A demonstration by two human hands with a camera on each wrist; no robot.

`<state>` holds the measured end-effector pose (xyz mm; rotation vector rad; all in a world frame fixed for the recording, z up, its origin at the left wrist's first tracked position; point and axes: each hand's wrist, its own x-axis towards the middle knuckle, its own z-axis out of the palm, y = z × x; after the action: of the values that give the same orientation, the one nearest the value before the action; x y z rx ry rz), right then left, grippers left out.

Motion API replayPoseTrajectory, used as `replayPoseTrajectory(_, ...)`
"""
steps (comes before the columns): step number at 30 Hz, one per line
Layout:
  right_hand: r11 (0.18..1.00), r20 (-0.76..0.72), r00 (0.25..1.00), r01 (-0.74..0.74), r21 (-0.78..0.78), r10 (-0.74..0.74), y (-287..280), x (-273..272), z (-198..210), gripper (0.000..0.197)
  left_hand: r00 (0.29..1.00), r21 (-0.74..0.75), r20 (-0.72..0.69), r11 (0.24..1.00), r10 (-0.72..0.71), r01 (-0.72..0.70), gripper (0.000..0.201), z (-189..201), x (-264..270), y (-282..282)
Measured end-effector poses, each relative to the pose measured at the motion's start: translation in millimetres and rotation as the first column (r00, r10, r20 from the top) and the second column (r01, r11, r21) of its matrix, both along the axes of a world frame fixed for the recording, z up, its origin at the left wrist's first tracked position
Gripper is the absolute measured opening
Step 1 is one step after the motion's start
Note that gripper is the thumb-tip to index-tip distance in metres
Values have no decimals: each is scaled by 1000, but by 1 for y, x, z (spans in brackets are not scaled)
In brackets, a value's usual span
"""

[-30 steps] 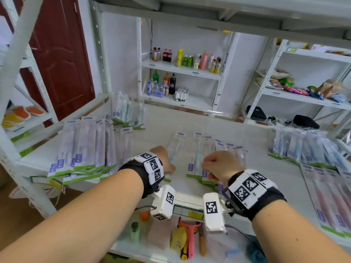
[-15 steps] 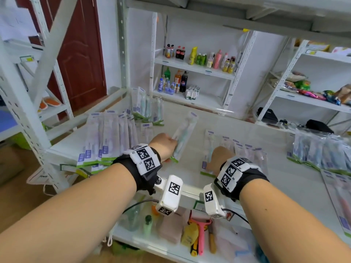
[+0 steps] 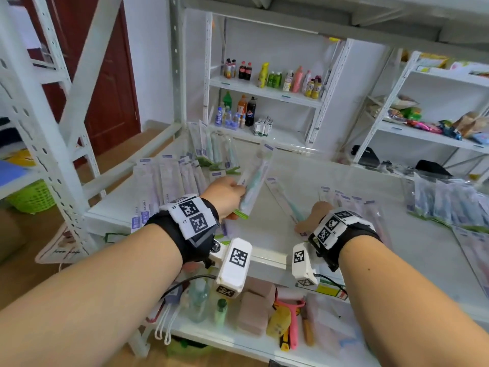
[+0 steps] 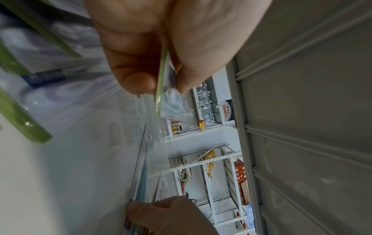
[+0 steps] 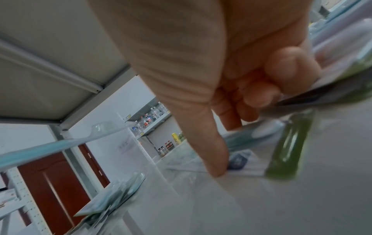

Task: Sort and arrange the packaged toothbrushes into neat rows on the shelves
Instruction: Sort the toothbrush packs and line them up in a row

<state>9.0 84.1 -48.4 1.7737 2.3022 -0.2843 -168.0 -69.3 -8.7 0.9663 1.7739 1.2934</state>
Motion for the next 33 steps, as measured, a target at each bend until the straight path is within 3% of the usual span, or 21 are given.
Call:
replayPoseTrajectory(4, 996, -62, 995, 72, -50, -75, -4, 1, 2, 50, 996, 8, 87, 1000, -4, 3, 22, -1, -9, -5)
replayPoseTrajectory(7, 997, -149, 987, 64, -33, -68, -23, -1, 15, 35, 995, 22, 103, 1000, -6, 4, 29, 2, -16, -6)
replayPoseTrajectory(9, 992, -293, 949, 99, -77, -117, -28, -5, 25, 27, 994, 20, 108, 1000, 18, -20, 26, 5, -20, -6)
replayPoseTrajectory(11, 987, -445, 882, 112, -117, -153, -28, -11, 35, 23, 994, 17, 91, 998, 53, -54, 23, 7, -25, -6)
replayPoseTrajectory(14, 983, -677, 713, 134, -123, -182, -29, -20, 48, 23, 995, 6, 66, 997, 77, -78, 26, 10, -34, -6)
replayPoseTrajectory(19, 982, -819, 544, 144, -121, -181, -24, -55, 50, 28, 986, 16, 102, 990, 135, -137, 24, 15, -56, -3)
replayPoseTrajectory(22, 980, -801, 564, 119, -162, -201, -11, -79, 49, 22, 979, 11, 145, 989, 146, -149, 20, 18, -74, 1)
replayPoseTrajectory(24, 978, -733, 650, 86, -189, -199, 3, -94, 47, 13, 974, 1, 150, 985, 171, -173, 19, 19, -87, 5)
replayPoseTrajectory(26, 971, -673, 705, 96, -220, -223, 19, -106, 44, 16, 970, -7, 148, 981, 191, -192, 18, 20, -99, 11)
replayPoseTrajectory(29, 958, -650, 721, 68, -280, -241, 38, -118, 39, 12, 970, -30, 133, 979, 201, -199, 13, 23, -113, 22)
replayPoseTrajectory(31, 954, -629, 741, 50, -296, -234, 50, -126, 36, 33, 970, -42, 130, 978, 207, -203, 13, 24, -119, 32)
replayPoseTrajectory(33, 964, -624, 756, 29, -266, -195, 61, -137, 32, 38, 969, -58, 123, 976, 215, -209, 14, 25, -125, 44)
